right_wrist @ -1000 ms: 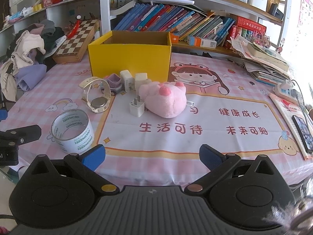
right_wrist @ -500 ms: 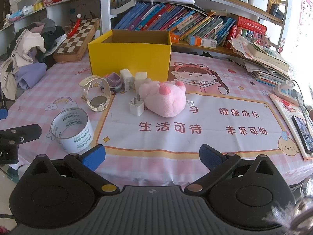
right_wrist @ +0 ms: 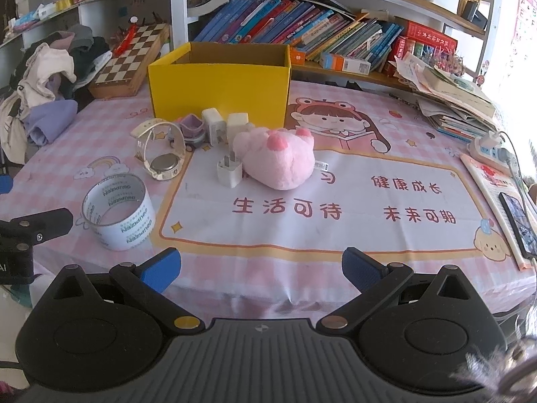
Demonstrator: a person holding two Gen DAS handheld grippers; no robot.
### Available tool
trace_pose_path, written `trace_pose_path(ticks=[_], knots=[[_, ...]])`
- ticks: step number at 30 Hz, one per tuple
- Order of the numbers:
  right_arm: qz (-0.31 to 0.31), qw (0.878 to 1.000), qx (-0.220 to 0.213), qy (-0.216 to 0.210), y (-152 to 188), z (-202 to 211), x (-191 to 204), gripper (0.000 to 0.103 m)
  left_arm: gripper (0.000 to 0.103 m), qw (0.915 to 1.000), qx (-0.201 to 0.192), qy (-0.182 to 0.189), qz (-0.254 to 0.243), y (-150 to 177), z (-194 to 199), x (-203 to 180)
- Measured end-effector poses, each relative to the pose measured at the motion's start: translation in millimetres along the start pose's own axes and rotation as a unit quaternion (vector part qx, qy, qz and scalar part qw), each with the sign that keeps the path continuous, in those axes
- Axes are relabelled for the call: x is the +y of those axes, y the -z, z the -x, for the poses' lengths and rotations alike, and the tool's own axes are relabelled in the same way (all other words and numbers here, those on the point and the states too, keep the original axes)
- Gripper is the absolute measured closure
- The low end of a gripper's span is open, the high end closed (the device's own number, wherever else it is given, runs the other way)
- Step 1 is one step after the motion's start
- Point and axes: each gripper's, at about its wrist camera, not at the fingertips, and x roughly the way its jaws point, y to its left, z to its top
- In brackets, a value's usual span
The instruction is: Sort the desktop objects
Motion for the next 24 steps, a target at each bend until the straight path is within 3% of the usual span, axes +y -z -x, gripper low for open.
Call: trace_pose_path(ticks=[24], knots=[[-0.003, 1.0, 0.004, -0.004, 1.9, -0.6, -0.6, 0.0, 0.0, 1.0, 0.007, -0.002, 0.003, 1.2, 1.5, -0.3]])
